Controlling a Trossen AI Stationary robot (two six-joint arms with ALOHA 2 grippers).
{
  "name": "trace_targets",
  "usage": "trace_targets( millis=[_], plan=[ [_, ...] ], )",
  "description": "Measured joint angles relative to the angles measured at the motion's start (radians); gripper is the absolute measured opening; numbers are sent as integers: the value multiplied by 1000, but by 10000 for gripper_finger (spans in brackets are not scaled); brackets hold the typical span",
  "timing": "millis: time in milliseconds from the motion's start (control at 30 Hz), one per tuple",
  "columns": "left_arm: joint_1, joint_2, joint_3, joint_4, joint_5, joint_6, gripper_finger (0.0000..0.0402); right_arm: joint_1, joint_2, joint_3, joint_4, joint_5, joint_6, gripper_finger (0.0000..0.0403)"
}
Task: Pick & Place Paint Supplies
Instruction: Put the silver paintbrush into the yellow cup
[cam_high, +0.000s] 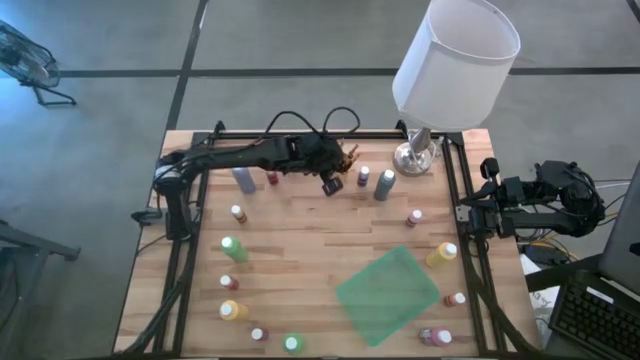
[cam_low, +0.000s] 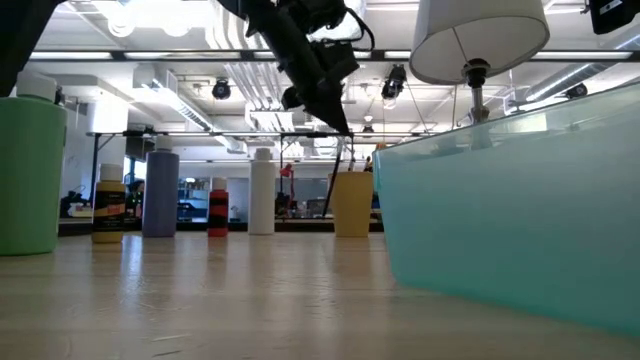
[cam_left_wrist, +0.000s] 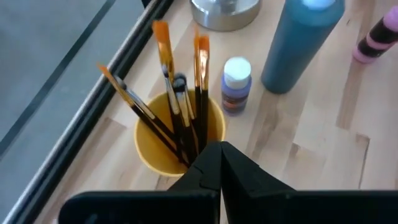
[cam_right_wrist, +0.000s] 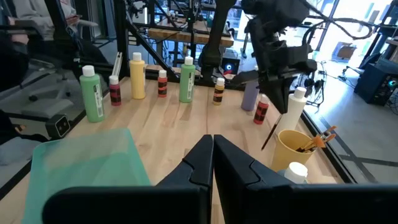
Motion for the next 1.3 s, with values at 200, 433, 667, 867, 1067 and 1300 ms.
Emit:
trace_targets(
  millis=[200,433,667,867,1067,1300],
  plan=[
    [0,-34,97,-49,0,17,0,0,0,0,0,0,0,8],
    [0,-66,214,-76,-21,40,0,0,0,0,0,0,0,8],
    [4,-56,186,-19,-37,79,0,0,0,0,0,0,0,8],
    [22,-51,82,122,-36,91,0,0,0,0,0,0,0,8],
    [42,-51,14,169,-27,87,0,0,0,0,0,0,0,8],
    [47,-51,-88,315,-9,84,0,0,0,0,0,0,0,8]
  ],
)
